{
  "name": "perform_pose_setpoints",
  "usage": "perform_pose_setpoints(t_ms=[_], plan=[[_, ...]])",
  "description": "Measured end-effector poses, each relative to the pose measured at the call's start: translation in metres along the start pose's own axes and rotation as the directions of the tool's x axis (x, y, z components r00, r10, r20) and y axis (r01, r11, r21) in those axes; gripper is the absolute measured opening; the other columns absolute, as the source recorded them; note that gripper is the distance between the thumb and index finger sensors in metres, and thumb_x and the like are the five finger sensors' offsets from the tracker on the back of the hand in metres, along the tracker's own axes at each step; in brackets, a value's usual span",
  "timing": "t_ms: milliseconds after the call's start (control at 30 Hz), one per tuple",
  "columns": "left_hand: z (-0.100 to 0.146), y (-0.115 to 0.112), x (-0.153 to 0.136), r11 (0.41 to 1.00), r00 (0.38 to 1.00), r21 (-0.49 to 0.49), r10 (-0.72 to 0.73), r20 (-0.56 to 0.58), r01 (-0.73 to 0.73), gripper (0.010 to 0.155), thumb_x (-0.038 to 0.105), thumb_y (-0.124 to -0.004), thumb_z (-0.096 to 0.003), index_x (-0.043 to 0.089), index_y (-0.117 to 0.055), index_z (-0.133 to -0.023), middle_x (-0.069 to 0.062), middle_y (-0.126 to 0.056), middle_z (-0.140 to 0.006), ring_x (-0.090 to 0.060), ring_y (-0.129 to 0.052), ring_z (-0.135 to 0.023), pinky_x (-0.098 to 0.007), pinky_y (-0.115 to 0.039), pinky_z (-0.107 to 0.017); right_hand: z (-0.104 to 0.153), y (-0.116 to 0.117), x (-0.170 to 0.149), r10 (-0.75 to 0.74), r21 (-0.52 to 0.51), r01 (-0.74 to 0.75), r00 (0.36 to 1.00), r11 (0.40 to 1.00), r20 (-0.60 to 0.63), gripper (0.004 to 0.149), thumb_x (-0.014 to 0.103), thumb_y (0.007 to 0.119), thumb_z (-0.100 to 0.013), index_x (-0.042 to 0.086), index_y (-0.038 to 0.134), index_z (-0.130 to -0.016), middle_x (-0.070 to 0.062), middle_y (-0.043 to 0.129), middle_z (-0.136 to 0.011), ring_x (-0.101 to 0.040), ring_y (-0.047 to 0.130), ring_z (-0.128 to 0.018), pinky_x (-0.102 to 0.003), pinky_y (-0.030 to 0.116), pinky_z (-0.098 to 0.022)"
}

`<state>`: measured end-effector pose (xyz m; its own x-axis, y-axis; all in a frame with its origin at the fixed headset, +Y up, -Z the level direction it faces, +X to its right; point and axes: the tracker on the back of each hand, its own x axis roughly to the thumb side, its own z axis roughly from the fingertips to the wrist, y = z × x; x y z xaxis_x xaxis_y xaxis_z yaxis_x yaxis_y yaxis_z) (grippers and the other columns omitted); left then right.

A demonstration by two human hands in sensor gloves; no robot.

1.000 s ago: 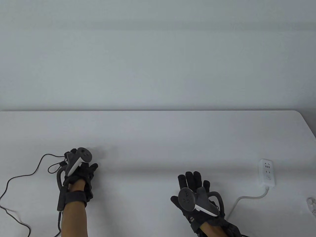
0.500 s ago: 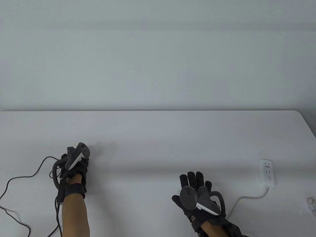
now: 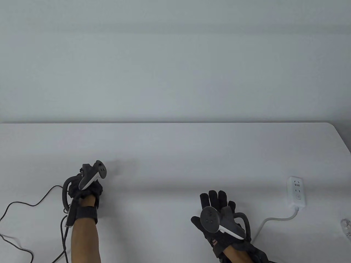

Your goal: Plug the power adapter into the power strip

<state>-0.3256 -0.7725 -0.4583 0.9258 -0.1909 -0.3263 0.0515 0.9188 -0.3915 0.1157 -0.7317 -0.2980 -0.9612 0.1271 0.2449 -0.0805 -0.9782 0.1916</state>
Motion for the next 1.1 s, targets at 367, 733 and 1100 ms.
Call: perform_pose_setpoints(t_ms=[367,733,1100], plan=[[0.056,0.043,-0.03,0.916,0.972,0.325,0.222,0.071,-0.233,0.071,0.055,-0.067,-0.0468,0.007,-0.055,-0.098,-0.017,-0.087,-0.086,-0.031,-0.103,-0.059,-0.049,-0.093,-0.051,-0.003,0.002,-0.004,-0.004,0.016,0.005,1.0,1.0,-0.013,0.087,0.061,0.044,-0.052,0.007,0.014,-0.113,-0.032,0.019,-0.117,-0.059,0.018,-0.101,-0.075,0.03,-0.065],[0.127,0.06,-0.033,0.842,0.953,0.453,0.214,0.217,-0.292,0.074,0.068,-0.066,-0.0377,0.011,-0.08,-0.082,-0.013,-0.103,-0.063,-0.03,-0.11,-0.04,-0.05,-0.094,-0.044,-0.003,0.002,-0.001,0.002,0.051,-0.002,1.0,0.999,-0.004,0.087,0.061,0.044,-0.052,0.007,0.015,-0.113,-0.031,0.019,-0.117,-0.059,0.018,-0.101,-0.075,0.031,-0.065],[0.181,0.037,0.001,0.816,0.933,0.501,0.121,0.34,-0.288,0.077,0.071,-0.06,-0.0386,0.01,-0.087,-0.076,-0.014,-0.106,-0.05,-0.029,-0.111,-0.029,-0.049,-0.095,-0.038,-0.002,0.004,0.002,0.003,0.074,-0.003,1.0,0.997,-0.003,0.087,0.061,0.044,-0.052,0.007,0.015,-0.113,-0.032,0.019,-0.117,-0.06,0.018,-0.101,-0.075,0.031,-0.065]])
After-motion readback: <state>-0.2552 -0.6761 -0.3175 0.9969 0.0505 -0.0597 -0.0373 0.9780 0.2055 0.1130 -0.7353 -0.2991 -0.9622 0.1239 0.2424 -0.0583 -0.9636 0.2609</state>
